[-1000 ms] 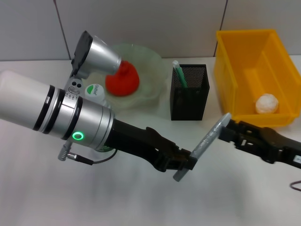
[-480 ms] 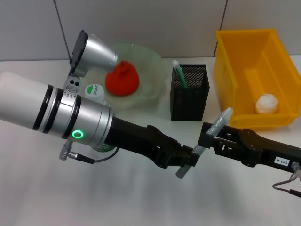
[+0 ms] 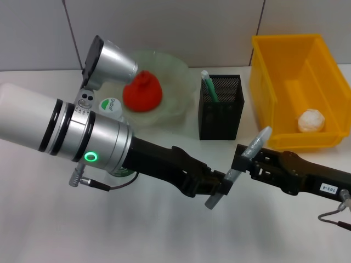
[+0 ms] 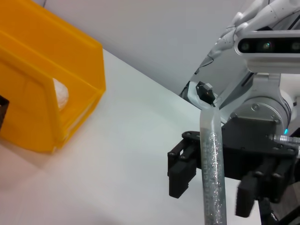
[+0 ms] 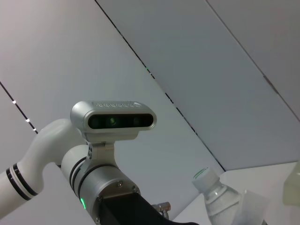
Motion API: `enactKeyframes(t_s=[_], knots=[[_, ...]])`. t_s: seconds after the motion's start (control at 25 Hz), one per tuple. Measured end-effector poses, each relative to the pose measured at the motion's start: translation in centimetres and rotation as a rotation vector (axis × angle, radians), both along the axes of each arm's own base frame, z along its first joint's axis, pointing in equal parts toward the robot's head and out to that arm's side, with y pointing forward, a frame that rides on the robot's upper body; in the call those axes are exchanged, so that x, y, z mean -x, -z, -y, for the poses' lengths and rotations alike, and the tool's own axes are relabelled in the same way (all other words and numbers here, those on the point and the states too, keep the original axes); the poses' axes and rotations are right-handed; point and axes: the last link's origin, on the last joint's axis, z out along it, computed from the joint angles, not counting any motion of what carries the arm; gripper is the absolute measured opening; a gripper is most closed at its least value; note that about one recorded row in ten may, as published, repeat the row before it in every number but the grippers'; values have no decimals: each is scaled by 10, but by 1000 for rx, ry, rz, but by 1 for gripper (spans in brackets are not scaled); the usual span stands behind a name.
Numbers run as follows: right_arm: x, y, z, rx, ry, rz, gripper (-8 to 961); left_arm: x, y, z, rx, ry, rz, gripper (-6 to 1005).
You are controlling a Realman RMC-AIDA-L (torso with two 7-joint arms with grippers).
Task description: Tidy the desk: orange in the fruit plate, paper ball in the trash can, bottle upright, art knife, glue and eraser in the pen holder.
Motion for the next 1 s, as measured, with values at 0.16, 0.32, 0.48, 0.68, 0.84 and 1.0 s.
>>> enactKeyframes(t_s=[0.16,0.32,0.48,0.68,0.84,1.0], knots=[[0,0,-1,5,-1,4,524,0,0,1,4,5,0,178],[0,0,0,7,-1,5,339,0,-1,0,2,5,3,193],[0,0,1,7,-6,4,230,0,0,1,4,15,3,209],[0,0,2,5,-9,3,168,-1,-1,2,9,28,6,228],[-1,-1,2,1,-7,1,168,-1,-6,2,6,12,37,244],[-1,-1,2,0,-7,0,167,-2,-8,3,13,2,57,259]])
